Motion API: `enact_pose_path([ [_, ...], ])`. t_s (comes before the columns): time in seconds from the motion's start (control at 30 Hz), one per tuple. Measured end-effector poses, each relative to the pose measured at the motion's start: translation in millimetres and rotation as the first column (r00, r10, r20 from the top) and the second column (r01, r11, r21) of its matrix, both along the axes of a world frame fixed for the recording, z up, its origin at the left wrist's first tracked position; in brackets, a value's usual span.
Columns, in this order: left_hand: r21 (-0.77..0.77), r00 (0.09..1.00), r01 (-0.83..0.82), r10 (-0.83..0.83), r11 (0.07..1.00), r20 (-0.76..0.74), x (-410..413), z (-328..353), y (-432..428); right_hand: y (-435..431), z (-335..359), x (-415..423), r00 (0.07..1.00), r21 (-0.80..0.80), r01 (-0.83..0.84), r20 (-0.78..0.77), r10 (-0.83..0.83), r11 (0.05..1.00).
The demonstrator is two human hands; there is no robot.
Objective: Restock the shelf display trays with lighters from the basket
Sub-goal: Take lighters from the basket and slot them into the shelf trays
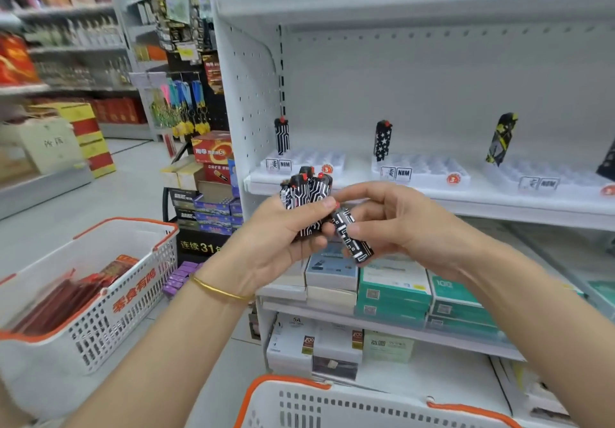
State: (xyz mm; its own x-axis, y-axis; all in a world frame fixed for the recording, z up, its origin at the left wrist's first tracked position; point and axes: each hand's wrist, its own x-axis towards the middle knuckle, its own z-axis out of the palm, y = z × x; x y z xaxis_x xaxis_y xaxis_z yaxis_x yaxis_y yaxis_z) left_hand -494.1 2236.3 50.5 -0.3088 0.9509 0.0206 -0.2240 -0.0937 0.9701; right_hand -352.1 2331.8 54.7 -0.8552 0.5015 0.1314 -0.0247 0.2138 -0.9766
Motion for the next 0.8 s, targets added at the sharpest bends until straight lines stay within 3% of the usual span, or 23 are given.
enact_pose_path([
  [0.33,0.083,0.983,-0.156,0.163,0.984,-0.085,-34,25,12,23,60,-58,0.953,0.253,0.271,-0.207,-0.221,0.929],
  [0.8,0.115,0.97,-0.24,0.243,0.964,-0.015,-58,22,6,64,67,-131,0.927,0.382,0.374,-0.129,-0.352,0.845],
])
